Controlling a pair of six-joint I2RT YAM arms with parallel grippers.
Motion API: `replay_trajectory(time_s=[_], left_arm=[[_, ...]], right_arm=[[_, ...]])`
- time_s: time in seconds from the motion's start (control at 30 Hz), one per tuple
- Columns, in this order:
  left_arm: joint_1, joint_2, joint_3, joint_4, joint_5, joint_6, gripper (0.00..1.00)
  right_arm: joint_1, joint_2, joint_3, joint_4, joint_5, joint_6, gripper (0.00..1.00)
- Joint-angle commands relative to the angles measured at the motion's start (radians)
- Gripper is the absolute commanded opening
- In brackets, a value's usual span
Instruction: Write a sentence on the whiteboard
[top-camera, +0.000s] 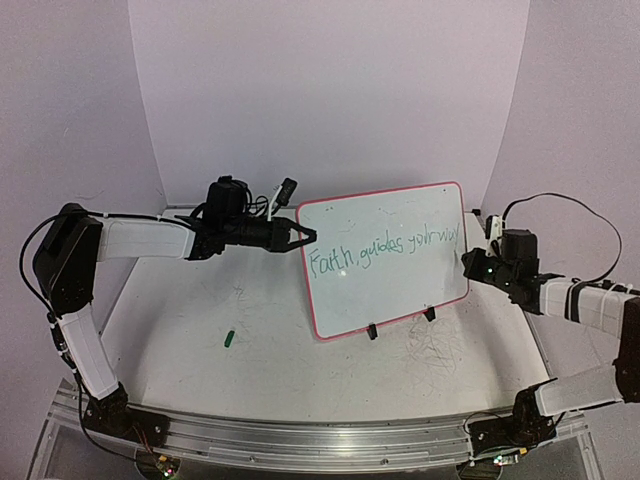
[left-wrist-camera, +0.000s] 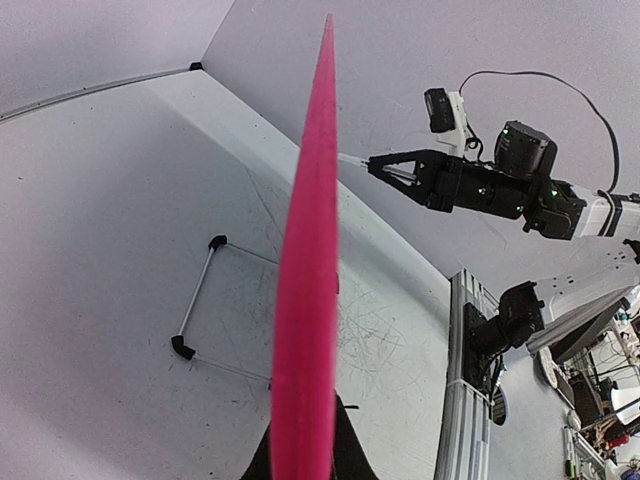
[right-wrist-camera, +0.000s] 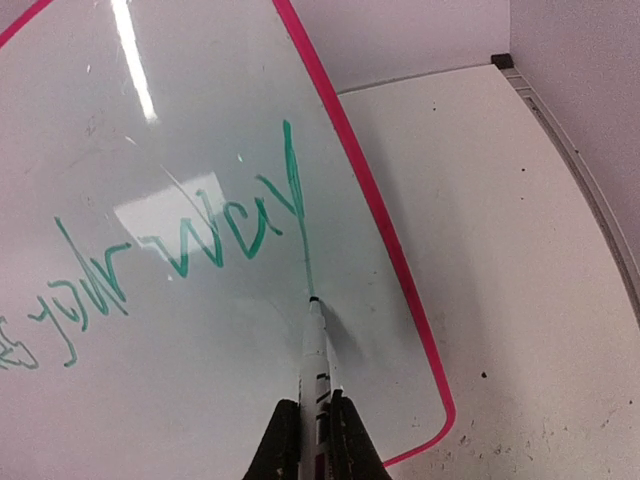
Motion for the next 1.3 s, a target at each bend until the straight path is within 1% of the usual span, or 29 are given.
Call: replay_trajectory(time_s=[0.0,0.1,0.3,0.6,0.77,1.03,1.1,1.17,1.2,1.27], left_arm=[[0.012,-0.008,-0.007,-0.112,-0.116,0.068,0.00],[0.012,-0.007,-0.008,-0.112,-0.118,0.068,0.00],[0.012,-0.016,-0.015,-0.114,-0.127,0.070,0.00],[0.012,-0.012,-0.011,-0.114,-0.123,0.068,0.00],[0.012,-0.012,-0.010,-0.114,-0.123,0.070,0.00],[0.012,-0.011,-0.006,-0.114,-0.122,0.069,0.00],[0.011,-0.012,-0.007,-0.114,-0.123,0.068,0.00],[0.012,-0.014,-0.007,-0.114,-0.129,0.067,0.00],[0.012,-0.017,-0.007,-0.113,-0.134,0.065,0.01],[0.012,-0.025,-0.008,-0.114,-0.144,0.063,0.07]], right_arm=[[0.003,-0.046,0.012,-0.021,-0.023,0.012,0.00],[-0.002,-0.061,0.038,-0.030,-0.021,0.015,0.00],[-0.069,-0.057,0.067,-0.014,-0.071,0.017,0.00],[-0.071,-0.029,0.097,0.010,-0.091,0.014,0.00],[-0.072,-0.009,0.100,0.019,-0.071,0.017,0.00],[-0.071,0.056,0.106,0.076,-0.071,0.029,0.00],[-0.070,0.034,0.105,0.068,-0.065,0.034,0.00],[-0.072,-0.019,0.112,0.011,-0.042,0.040,0.00],[-0.071,-0.050,0.118,-0.030,-0.034,0.045,0.00],[-0.071,-0.119,0.126,-0.104,-0.023,0.061,0.00]])
